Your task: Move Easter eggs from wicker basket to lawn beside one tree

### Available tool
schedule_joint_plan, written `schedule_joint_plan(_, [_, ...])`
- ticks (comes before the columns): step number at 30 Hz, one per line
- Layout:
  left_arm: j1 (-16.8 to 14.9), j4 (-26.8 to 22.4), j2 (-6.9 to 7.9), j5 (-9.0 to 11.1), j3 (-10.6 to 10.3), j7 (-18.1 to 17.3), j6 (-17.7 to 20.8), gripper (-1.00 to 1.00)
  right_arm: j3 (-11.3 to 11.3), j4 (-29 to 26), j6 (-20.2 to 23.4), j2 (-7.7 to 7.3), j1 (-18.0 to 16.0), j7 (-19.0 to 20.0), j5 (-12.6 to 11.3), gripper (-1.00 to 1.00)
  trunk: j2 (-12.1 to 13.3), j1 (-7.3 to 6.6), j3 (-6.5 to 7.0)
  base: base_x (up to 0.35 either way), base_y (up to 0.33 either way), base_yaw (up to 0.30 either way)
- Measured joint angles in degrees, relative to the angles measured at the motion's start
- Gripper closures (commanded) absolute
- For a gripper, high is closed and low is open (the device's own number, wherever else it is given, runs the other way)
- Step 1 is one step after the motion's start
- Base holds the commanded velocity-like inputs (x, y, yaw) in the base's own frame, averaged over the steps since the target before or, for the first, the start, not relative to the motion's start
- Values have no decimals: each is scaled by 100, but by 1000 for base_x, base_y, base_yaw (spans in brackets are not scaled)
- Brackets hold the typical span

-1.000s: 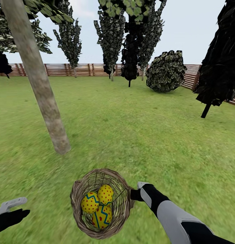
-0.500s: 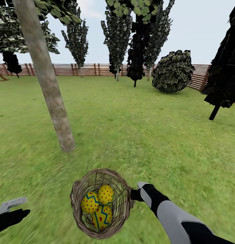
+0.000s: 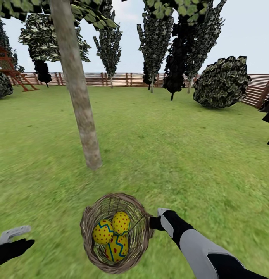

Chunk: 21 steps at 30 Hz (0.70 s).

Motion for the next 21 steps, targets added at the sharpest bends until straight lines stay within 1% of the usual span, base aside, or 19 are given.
schedule_joint_plan(21, [0, 18, 0, -2, 12, 7, -5, -100, 2, 6, 0, 0, 5, 0, 2, 100, 0, 0, 0, 0, 0, 292])
